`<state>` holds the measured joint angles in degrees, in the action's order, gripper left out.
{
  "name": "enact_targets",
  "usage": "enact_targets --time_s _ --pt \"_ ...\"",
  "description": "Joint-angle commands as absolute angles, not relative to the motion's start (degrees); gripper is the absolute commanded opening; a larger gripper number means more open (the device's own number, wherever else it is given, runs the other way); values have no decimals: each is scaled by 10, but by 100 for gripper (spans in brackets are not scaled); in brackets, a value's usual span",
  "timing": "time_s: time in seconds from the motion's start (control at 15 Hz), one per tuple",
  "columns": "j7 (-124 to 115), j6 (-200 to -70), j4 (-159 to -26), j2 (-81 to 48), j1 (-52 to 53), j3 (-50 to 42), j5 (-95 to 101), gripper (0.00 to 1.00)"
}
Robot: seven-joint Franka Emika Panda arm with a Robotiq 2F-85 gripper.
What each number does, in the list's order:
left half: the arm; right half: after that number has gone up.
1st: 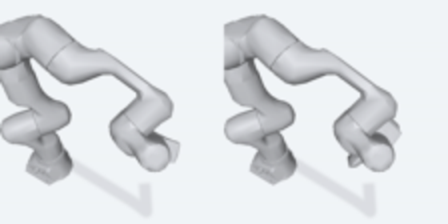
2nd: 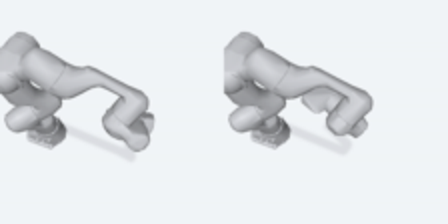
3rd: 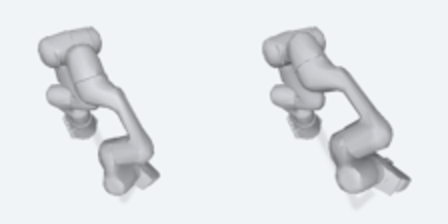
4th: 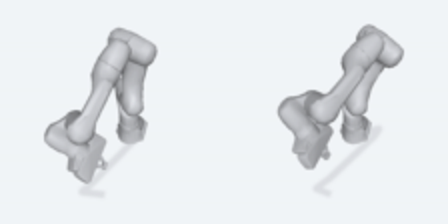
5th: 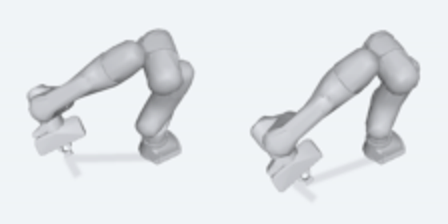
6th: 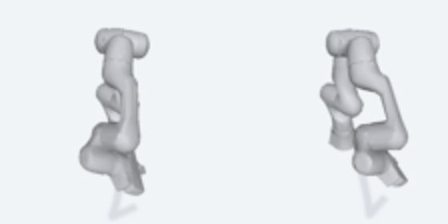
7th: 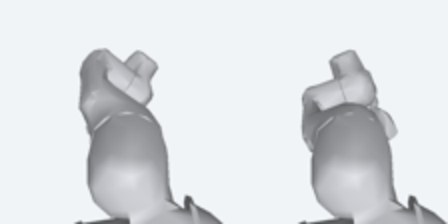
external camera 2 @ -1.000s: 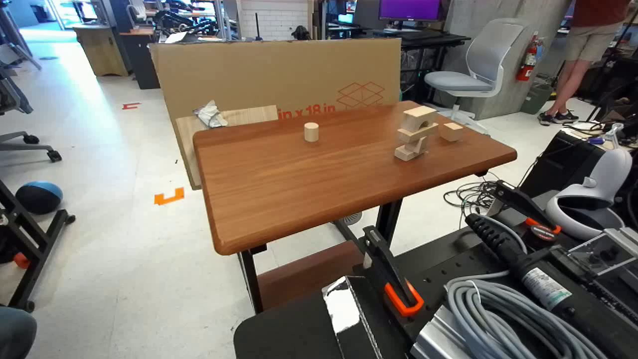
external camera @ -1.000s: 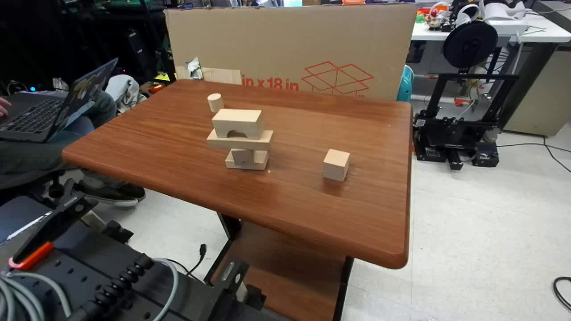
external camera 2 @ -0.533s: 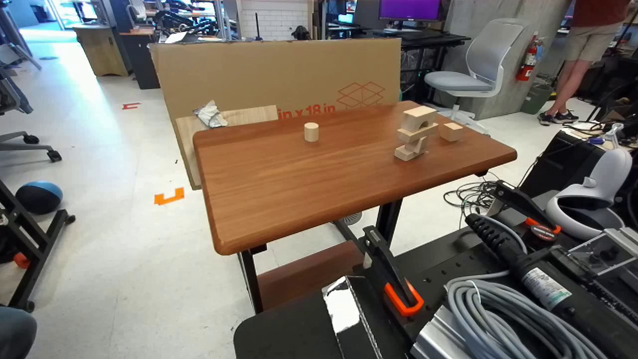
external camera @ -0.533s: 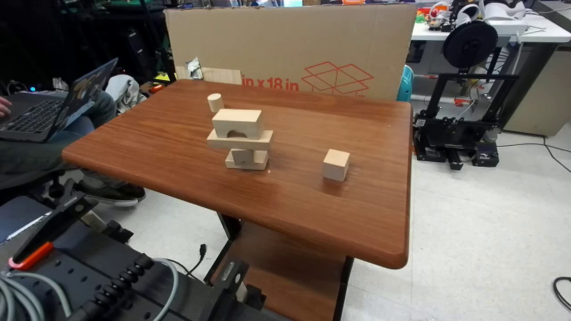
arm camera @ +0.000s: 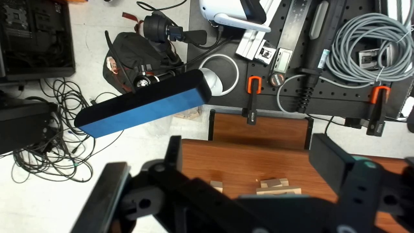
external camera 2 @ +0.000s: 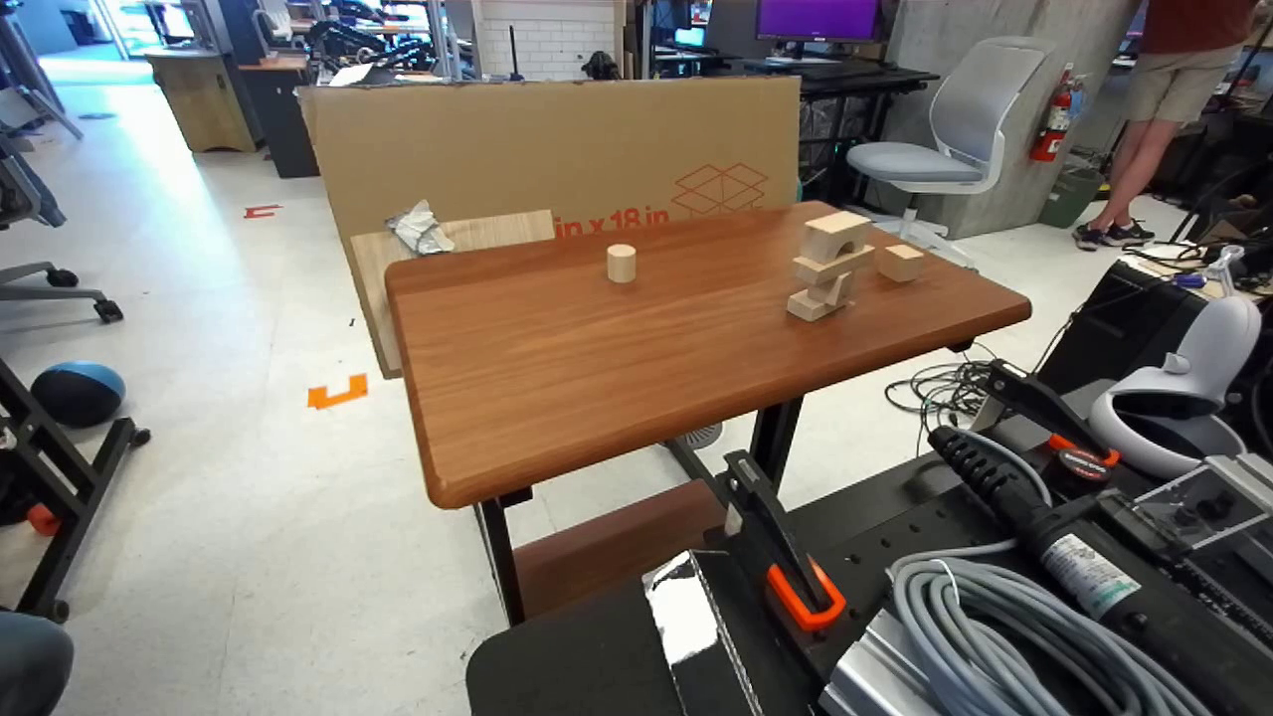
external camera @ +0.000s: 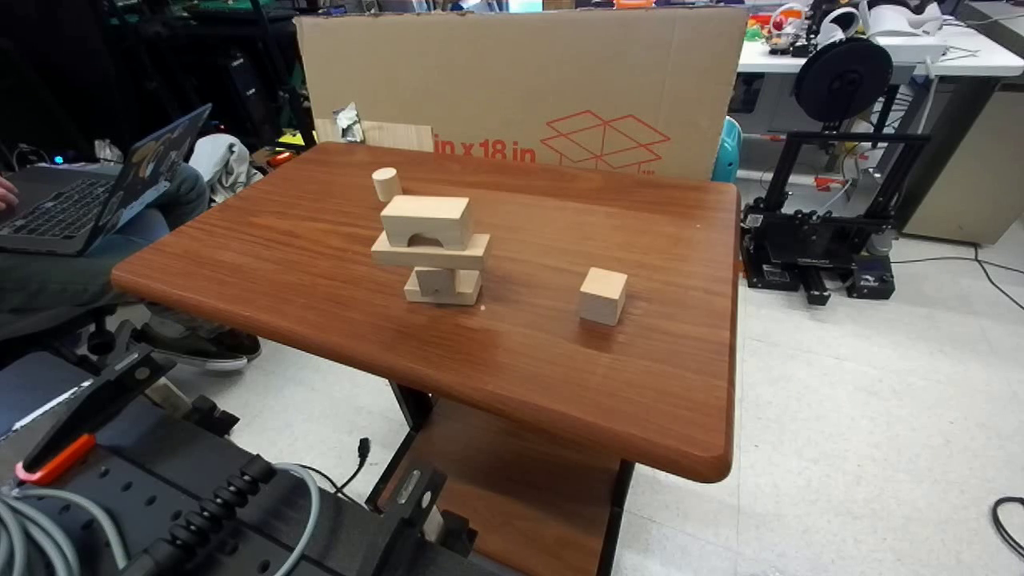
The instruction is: Stack the wooden blocks on the table
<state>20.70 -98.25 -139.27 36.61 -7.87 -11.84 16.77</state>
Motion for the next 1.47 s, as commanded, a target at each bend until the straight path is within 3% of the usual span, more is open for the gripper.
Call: enact_targets --time_s 0.0,0.87,1.4 --pt "253 -984 -1346 314 -63 -151 157 100" --pt "325 -1263 -1284 16 -49 -160 -20 100" --pt "337 -1319 -1233 -119 -102 -124 -77 100"
